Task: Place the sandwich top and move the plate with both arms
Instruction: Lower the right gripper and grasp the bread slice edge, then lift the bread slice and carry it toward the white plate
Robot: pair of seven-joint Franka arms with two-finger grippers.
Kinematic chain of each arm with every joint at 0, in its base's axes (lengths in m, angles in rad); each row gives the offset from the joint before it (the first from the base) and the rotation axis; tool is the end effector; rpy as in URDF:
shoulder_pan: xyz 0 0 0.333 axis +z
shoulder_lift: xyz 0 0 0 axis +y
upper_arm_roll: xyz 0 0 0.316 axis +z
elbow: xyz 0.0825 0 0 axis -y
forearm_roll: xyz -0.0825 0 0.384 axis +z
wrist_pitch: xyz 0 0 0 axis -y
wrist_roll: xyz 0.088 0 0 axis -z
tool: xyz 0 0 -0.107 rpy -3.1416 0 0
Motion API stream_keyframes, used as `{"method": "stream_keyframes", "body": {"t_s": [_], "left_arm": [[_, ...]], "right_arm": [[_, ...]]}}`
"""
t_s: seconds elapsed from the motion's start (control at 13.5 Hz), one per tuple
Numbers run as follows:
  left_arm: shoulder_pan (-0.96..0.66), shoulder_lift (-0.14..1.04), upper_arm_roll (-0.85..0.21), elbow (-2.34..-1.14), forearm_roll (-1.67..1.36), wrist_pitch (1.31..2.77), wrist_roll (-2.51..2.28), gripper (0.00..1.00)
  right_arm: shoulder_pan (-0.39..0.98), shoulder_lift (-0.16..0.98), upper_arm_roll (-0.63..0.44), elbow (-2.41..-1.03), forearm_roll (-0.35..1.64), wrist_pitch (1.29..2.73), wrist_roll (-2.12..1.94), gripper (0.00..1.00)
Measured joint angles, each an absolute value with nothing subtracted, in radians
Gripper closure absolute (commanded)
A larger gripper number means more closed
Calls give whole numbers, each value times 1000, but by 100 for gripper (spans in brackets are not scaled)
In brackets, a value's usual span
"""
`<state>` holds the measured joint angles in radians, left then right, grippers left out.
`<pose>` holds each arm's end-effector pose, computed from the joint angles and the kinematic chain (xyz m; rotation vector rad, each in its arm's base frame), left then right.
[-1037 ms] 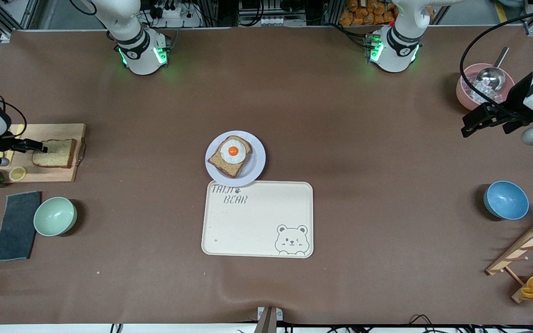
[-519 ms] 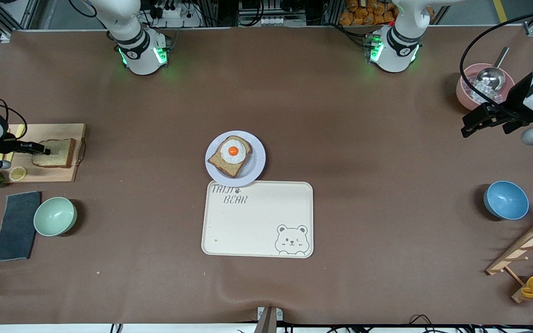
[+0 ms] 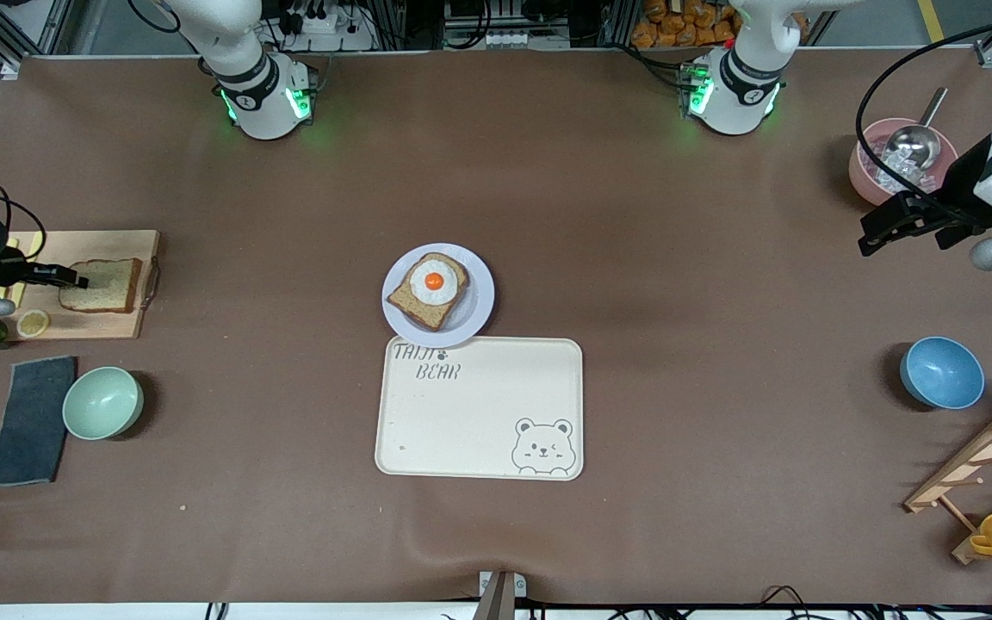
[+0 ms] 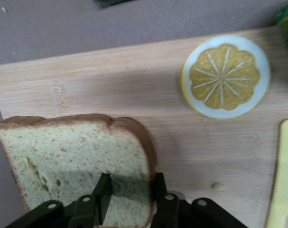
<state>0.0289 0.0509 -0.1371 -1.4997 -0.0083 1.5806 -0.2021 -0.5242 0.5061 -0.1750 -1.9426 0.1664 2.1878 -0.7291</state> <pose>0.5685 -0.0605 0.6306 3.1181 0.1469 0.0433 0.4588 -0.3754 0.2047 -2.9395 0.1070 0.2432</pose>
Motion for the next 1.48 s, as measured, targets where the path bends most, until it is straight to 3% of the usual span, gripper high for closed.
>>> {"method": "stream_keyframes", "body": {"t_s": [0.52, 0.96, 1.26, 1.48], "left_arm": [[29, 51, -137, -1500, -8, 1581, -202, 0], [30, 51, -137, -1500, -8, 1581, -202, 0], [30, 51, -137, -1500, -8, 1581, -202, 0], [31, 51, -137, -1500, -8, 1581, -202, 0]], "right_arm": [[-523, 506, -169, -1868, 166, 2103, -735, 100], [-498, 469, -154, -1739, 167, 1878, -737, 100], [-428, 397, -148, -1723, 196, 1787, -737, 100], [-360, 348, -121, -1688, 210, 1641, -775, 100]]}}
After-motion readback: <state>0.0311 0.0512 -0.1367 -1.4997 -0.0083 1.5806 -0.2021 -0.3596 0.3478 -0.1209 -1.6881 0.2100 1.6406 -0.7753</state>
